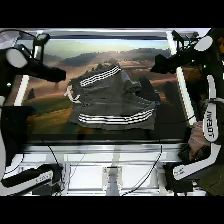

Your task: Fold the clothes and pants, and hang the long-sleeved shirts on hangers.

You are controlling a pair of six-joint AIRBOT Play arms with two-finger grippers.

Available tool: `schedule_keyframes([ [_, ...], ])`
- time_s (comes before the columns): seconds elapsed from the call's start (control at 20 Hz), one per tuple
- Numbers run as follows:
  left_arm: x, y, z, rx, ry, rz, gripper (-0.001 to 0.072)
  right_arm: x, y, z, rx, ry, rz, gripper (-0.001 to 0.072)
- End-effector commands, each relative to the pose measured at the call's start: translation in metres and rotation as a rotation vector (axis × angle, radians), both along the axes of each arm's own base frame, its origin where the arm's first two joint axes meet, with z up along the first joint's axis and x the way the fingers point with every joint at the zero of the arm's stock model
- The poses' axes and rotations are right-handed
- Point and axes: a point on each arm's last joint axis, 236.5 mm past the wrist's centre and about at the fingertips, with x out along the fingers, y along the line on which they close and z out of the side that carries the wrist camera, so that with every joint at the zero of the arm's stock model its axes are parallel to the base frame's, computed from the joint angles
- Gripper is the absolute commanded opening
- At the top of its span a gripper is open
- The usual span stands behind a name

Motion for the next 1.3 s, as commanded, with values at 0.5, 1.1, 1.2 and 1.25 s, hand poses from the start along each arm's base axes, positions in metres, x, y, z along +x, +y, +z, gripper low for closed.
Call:
schedule_keyframes([
  [0.5,-0.007,-0.063,0.03,-0.367,-0.004,-0.194,0.0004,0.011,0.002,-0.151,0.136,0.479,-0.198,0.0648],
  [1.1,-0.02,-0.083,0.016,-0.36,0.057,-0.259,0.0004,0.042,0.039,-0.174,0.191,0.459,-0.321,0.0587],
  [1.2,-0.014,-0.073,0.006,-0.323,0.082,-0.2,0.0004,0.044,0.044,-0.181,0.175,0.45,-0.319,0.0377],
  [1.25,-0.007,-0.06,-0.008,-0.293,0.127,-0.112,0.0004,0.045,0.047,-0.181,0.169,0.438,-0.318,0.0141],
])
